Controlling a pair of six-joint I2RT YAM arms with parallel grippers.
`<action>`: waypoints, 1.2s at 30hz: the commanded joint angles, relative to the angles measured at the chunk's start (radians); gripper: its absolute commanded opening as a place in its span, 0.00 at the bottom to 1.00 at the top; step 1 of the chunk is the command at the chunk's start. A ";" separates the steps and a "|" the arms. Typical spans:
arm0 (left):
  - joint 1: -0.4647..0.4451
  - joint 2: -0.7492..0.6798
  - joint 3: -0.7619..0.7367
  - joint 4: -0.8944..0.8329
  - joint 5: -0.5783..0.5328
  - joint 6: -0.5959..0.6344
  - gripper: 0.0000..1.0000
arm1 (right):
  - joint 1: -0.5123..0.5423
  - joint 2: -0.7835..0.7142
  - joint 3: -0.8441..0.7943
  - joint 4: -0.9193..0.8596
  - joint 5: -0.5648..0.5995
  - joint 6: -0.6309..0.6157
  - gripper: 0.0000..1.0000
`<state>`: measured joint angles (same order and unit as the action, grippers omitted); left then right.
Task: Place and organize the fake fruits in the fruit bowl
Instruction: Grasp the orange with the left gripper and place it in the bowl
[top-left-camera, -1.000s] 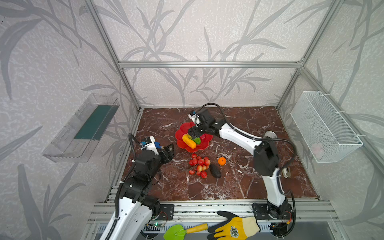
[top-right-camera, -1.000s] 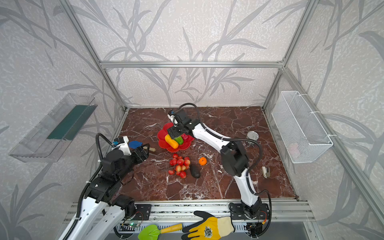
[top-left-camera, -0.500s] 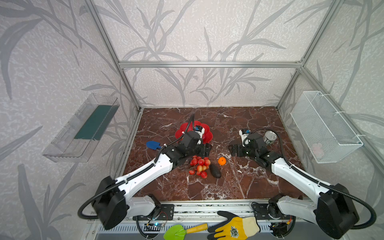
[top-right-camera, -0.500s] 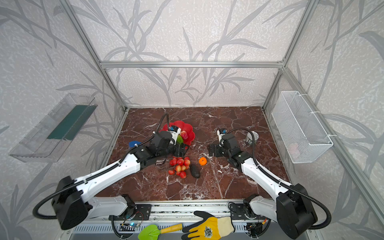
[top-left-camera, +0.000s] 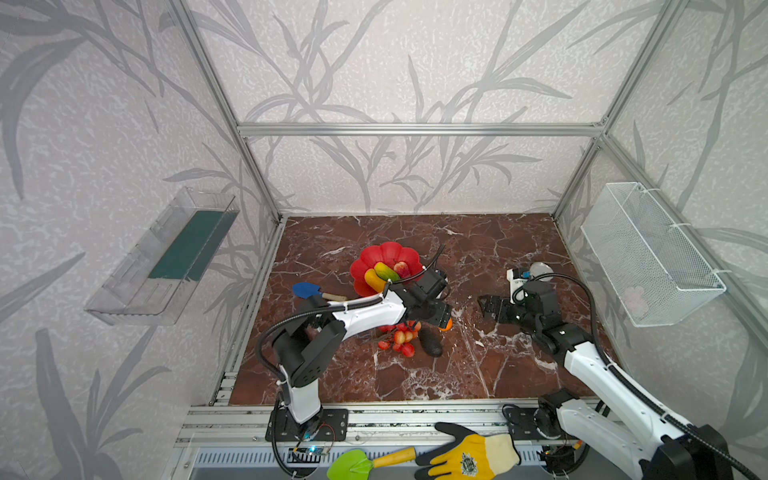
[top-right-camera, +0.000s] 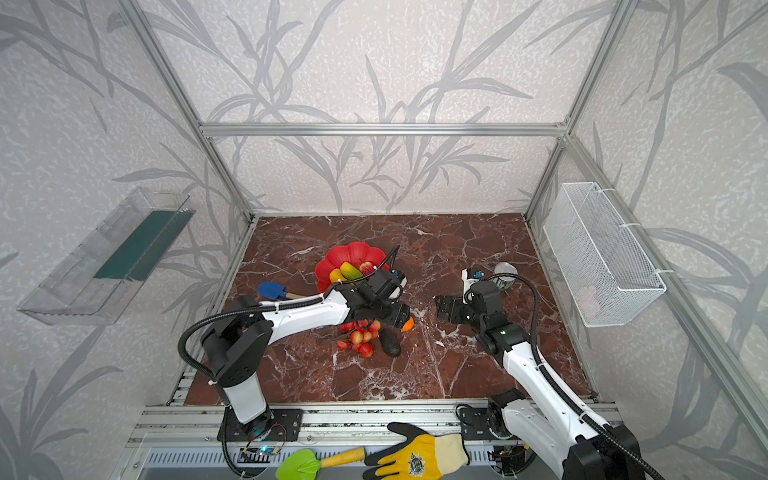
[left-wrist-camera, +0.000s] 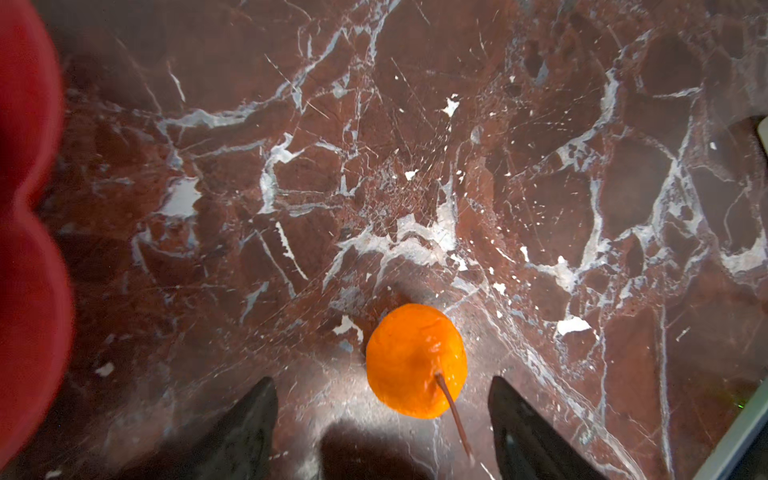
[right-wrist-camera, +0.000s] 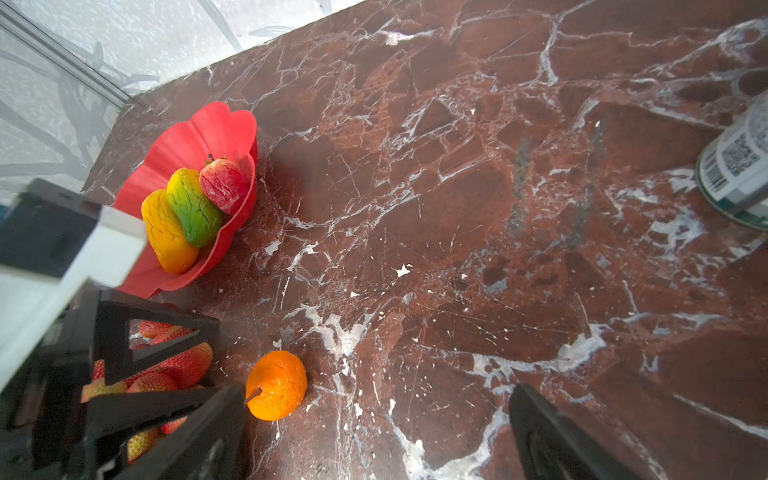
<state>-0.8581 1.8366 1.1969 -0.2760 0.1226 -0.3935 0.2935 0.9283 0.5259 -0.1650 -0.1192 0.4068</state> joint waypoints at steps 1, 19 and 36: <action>-0.005 0.045 0.039 -0.030 0.041 -0.001 0.82 | -0.009 -0.012 -0.012 -0.017 -0.027 0.013 0.99; 0.054 -0.013 -0.021 0.118 0.178 -0.105 0.37 | -0.020 0.001 -0.023 0.019 -0.030 0.014 0.99; 0.367 -0.107 0.021 0.015 0.107 0.042 0.38 | 0.006 0.050 -0.008 0.037 -0.088 0.014 0.99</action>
<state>-0.4881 1.6726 1.2030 -0.2108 0.2375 -0.3897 0.2874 0.9741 0.5076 -0.1394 -0.1902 0.4202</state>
